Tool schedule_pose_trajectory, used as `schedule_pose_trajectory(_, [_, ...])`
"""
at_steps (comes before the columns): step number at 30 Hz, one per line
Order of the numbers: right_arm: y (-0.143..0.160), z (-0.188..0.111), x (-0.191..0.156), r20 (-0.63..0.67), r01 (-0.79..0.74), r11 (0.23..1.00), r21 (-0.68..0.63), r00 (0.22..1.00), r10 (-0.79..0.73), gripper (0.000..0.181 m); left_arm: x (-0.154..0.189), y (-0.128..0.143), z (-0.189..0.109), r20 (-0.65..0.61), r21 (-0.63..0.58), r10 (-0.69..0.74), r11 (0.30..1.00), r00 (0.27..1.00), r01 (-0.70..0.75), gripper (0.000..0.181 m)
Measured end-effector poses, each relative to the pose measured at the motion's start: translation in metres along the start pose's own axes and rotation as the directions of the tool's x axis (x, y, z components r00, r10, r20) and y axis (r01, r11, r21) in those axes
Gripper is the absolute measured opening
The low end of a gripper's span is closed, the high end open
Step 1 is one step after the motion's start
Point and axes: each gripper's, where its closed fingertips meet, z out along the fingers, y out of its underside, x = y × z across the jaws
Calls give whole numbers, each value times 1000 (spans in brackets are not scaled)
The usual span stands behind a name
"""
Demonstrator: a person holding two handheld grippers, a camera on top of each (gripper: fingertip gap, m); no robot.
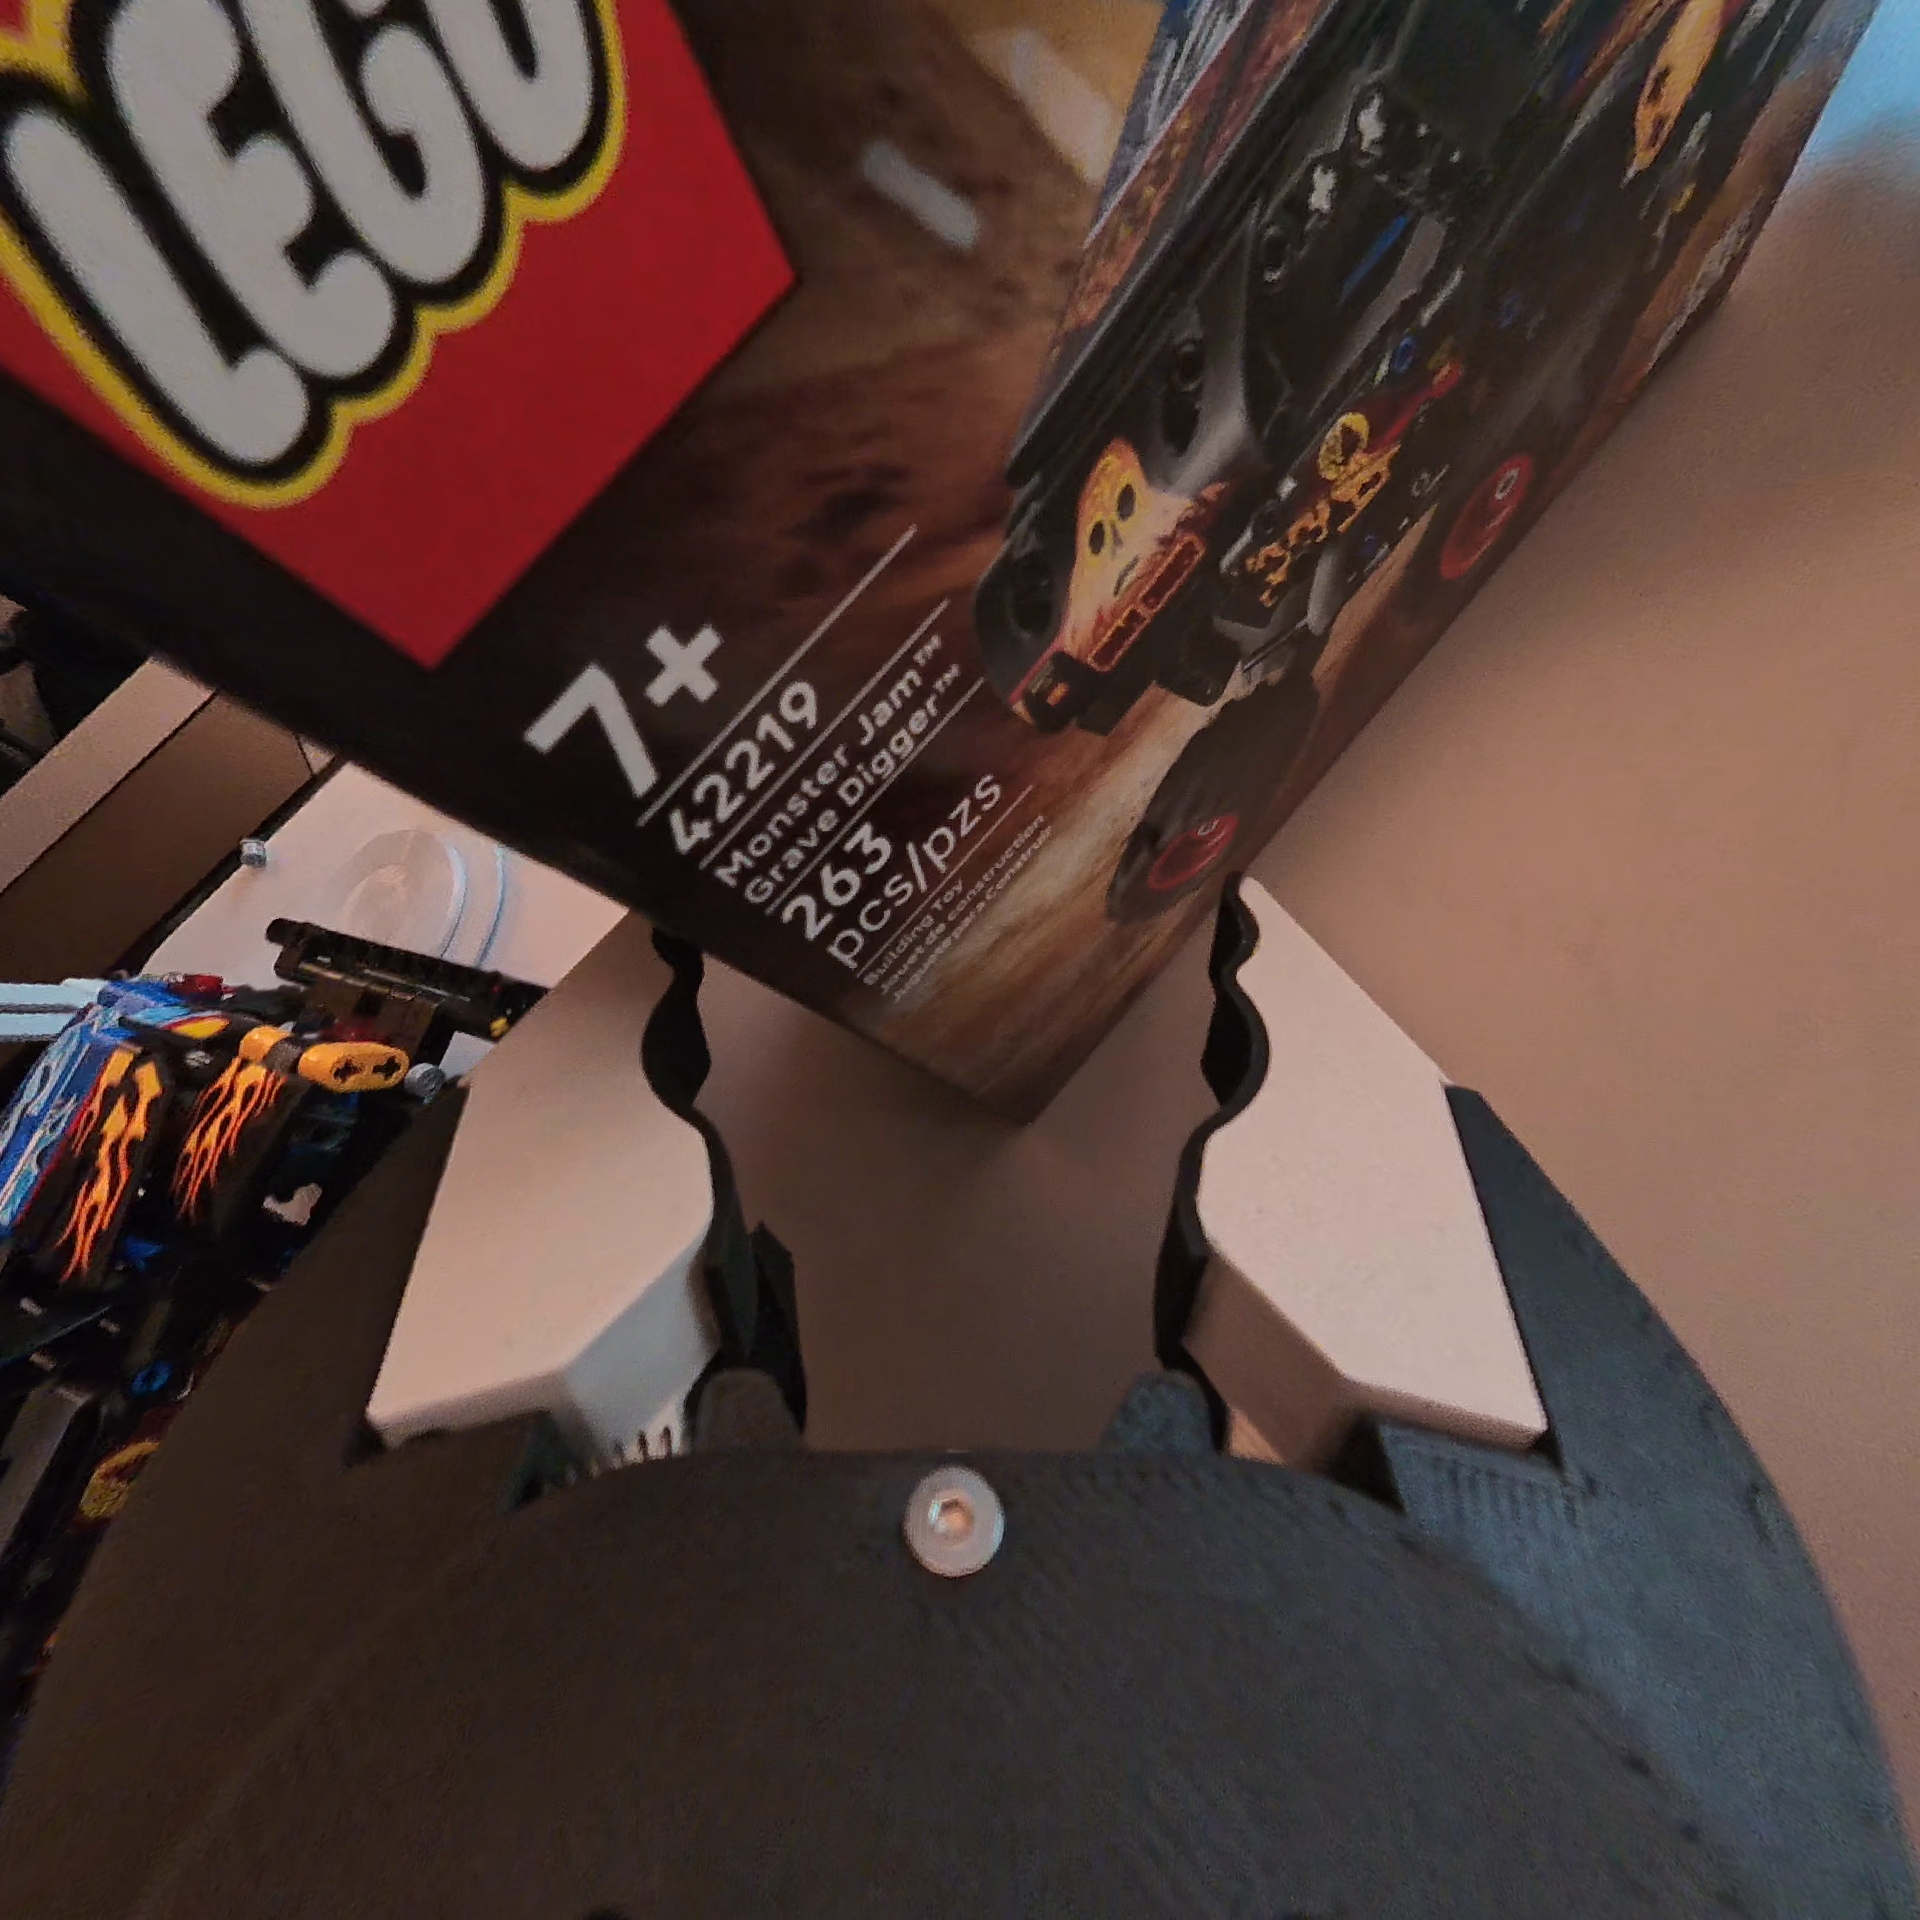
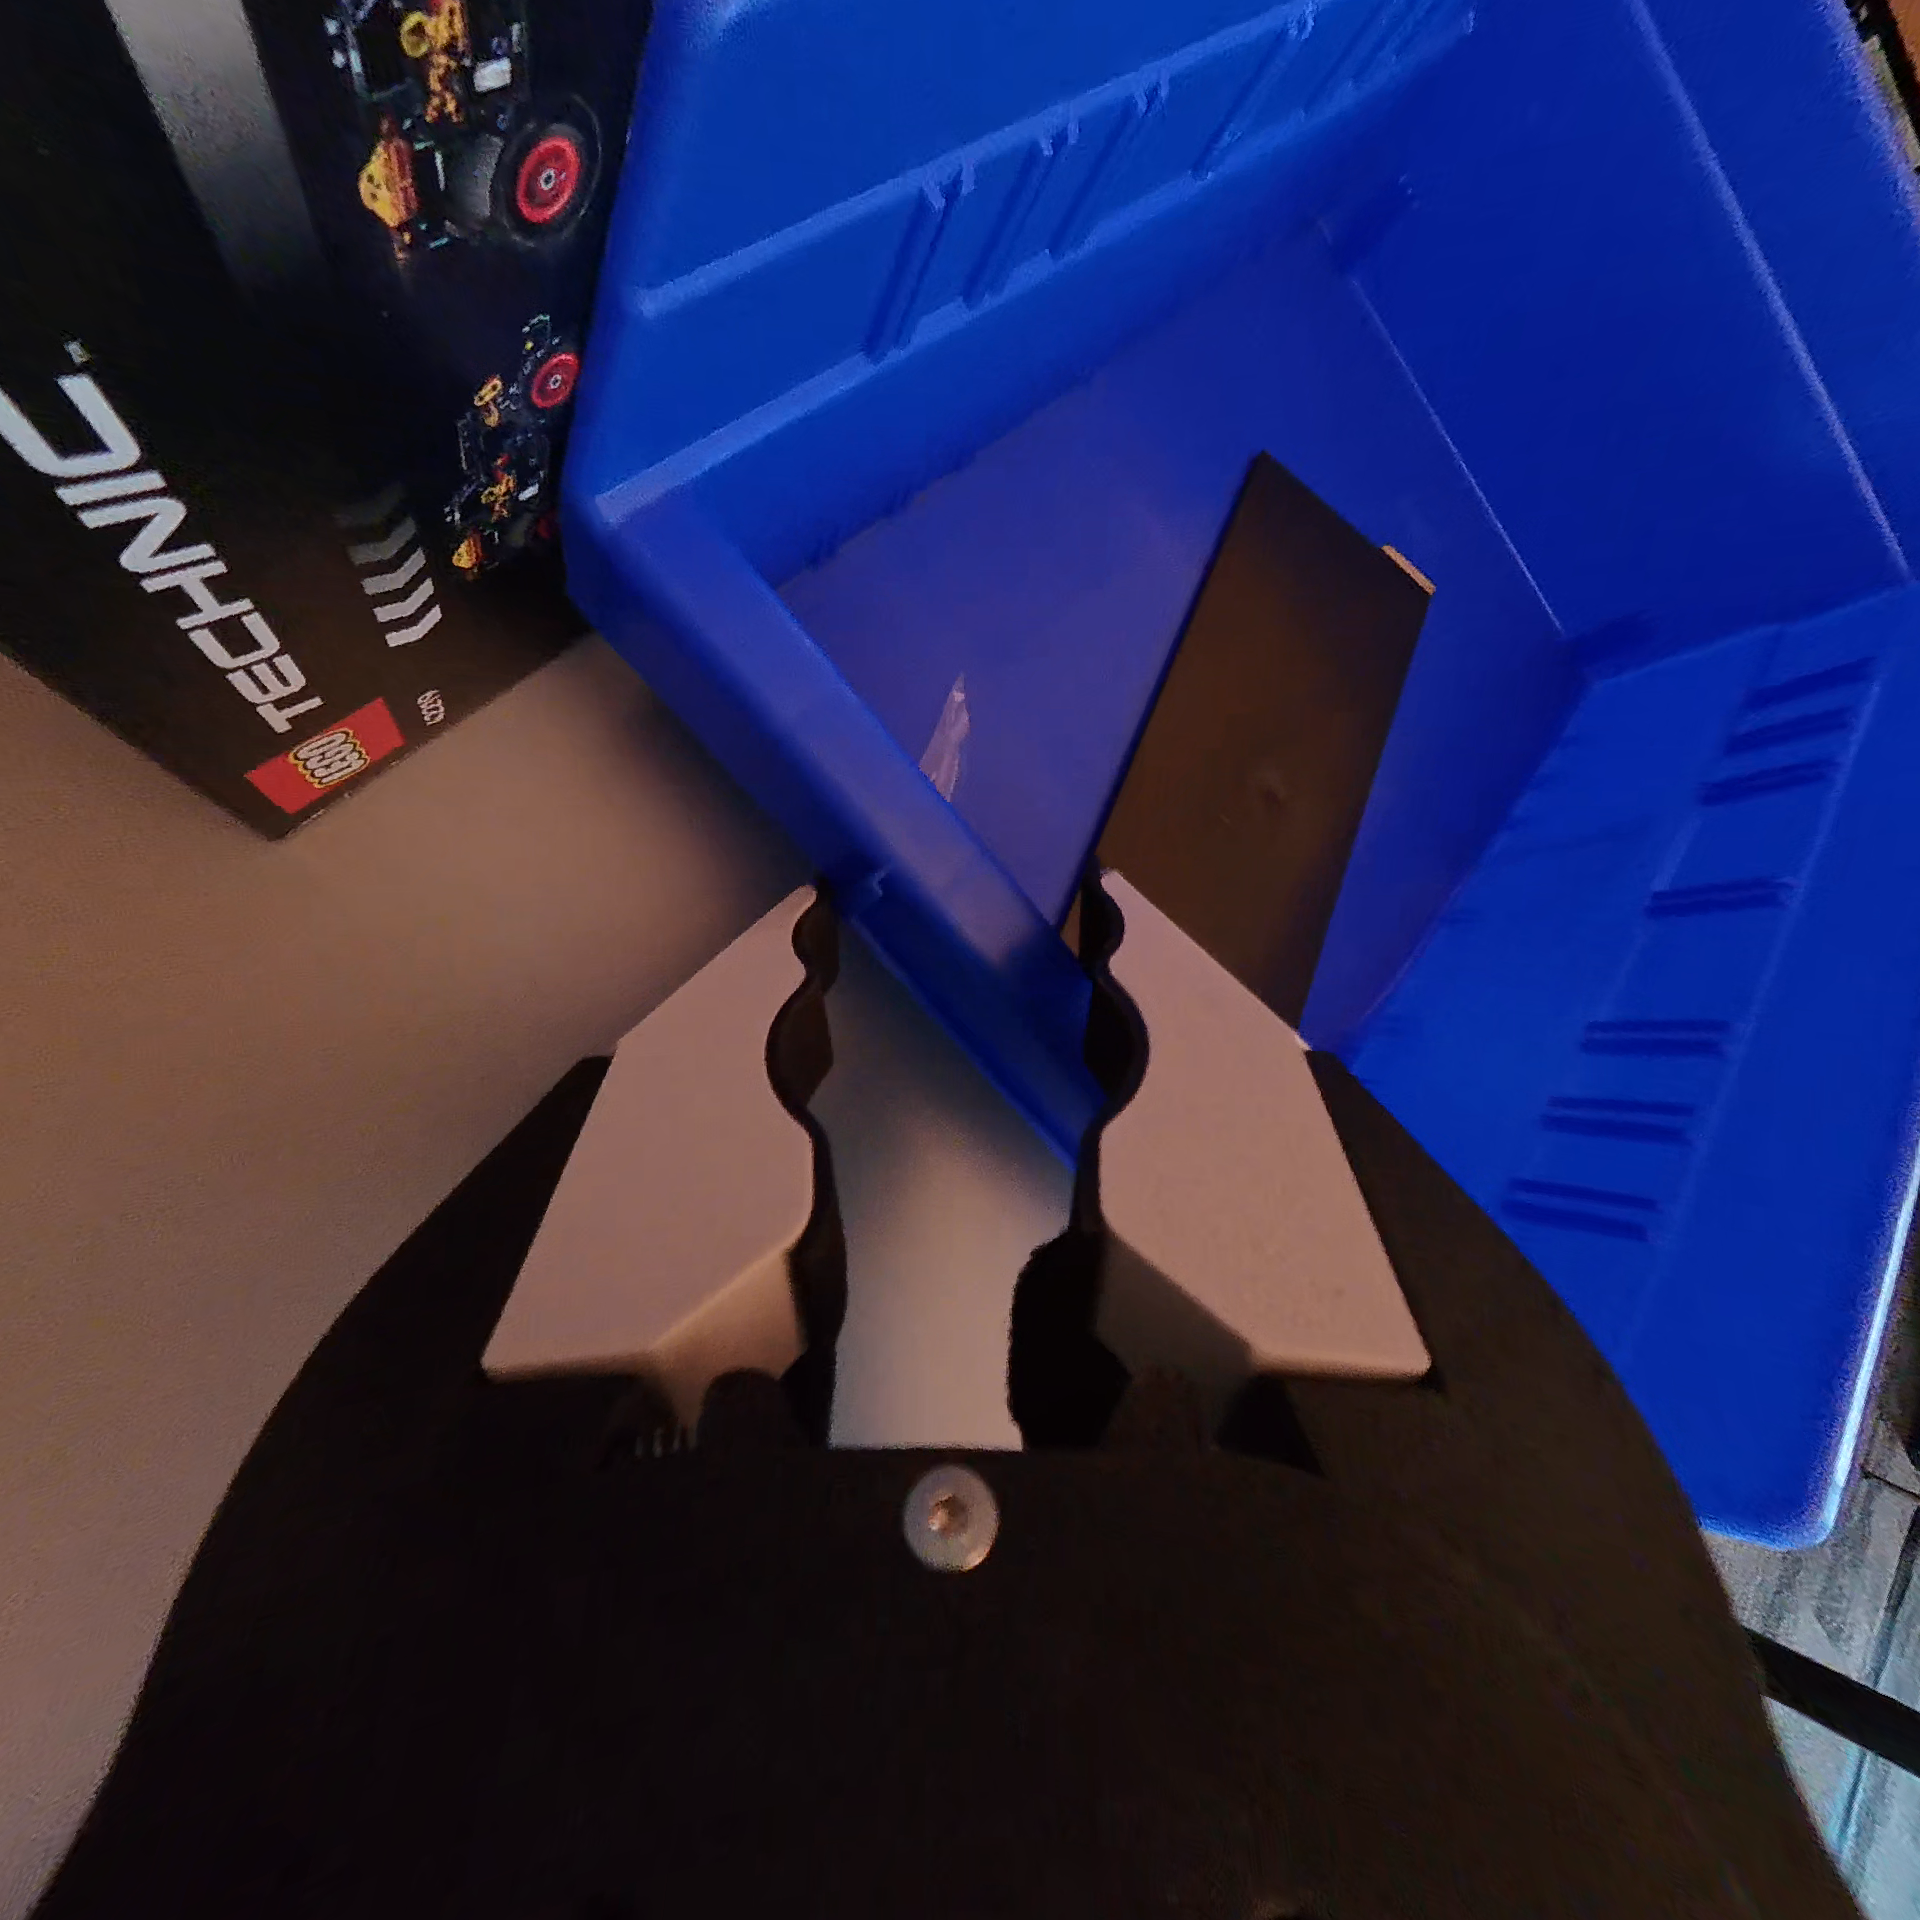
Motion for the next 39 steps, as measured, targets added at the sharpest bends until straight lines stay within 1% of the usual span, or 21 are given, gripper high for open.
schedule_pose_trajectory(2, [4, -1, 4, -10, -16, 1000, -13, 1000, 16, 45, 2, -4, 4, 4, -1, -10, 1000, 1000, 10, 98])
schedule_pose_trajectory(5, [12, -3, 11, -32, -44, 998, -35, 999, 43, 45, 5, -8, 16, -1, -6, -23, 1000, 1000, 23, 94])
schedule_pose_trajectory(6, [15, -4, 13, -41, -49, 998, -38, 998, 47, 45, 7, -7, 16, -11, -12, -32, 999, 999, 31, 94])
schedule_pose_trajectory(10, [23, -6, 21, -51, -77, 996, -42, 996, 75, 45, 13, -7, 29, -30, -27, -50, 998, 998, 49, 93])
schedule_pose_trajectory(15, [25, -7, 27, -74, -130, 991, -33, 989, 127, 47, 13, -12, 45, -31, -31, -74, 997, 997, 73, 96])
schedule_pose_trajectory(17, [20, -12, 23, -26, -157, 988, 6, 987, 158, 52, 12, -11, 51, -38, -32, -89, 996, 995, 88, 97])
schedule_pose_trajectory(20, [10, -31, 16, 62, -145, 987, 65, 988, 141, 61, 13, -6, 58, -56, -45, -119, 992, 991, 116, 94])
schedule_pose_trajectory(22, [1, -48, 5, 152, -144, 982, 125, 980, 125, 66, 12, -3, 61, -53, -53, -117, 992, 992, 115, 93])
schedule_pose_trajectory(24, [-9, -63, -9, 239, -145, 974, 176, 966, 100, 78, 10, -1, 63, -53, -55, -127, 991, 991, 124, 91])
schedule_pose_trajectory(25, [-15, -67, -17, 282, -143, 971, 194, 956, 85, 82, 9, 0, 64, -56, -58, -131, 990, 990, 128, 91])
schedule_pose_trajectory(27, [-25, -67, -25, 297, -124, 969, 213, 953, 57, 80, 8, 1, 64, -54, -63, -139, 989, 989, 135, 89])
schedule_pose_trajectory(29, [-34, -61, -32, 295, -97, 970, 223, 955, 27, 66, 6, 1, 66, -56, -64, -143, 988, 988, 140, 89])
schedule_pose_trajectory(33, [-43, -48, -42, 292, -78, 971, 226, 956, 9, 51, 2, 2, 68, -46, -65, -143, 988, 989, 140, 87])
schedule_pose_trajectory(36, [-46, -42, -40, 265, -81, 972, 222, 964, 20, 37, -1, 2, 71, -41, -67, -131, 989, 991, 128, 83])
schedule_pose_trajectory(39, [-46, -40, -38, 254, -87, 972, 217, 967, 30, 37, -2, 2, 69, -69, -50, -134, 990, 989, 131, 83])
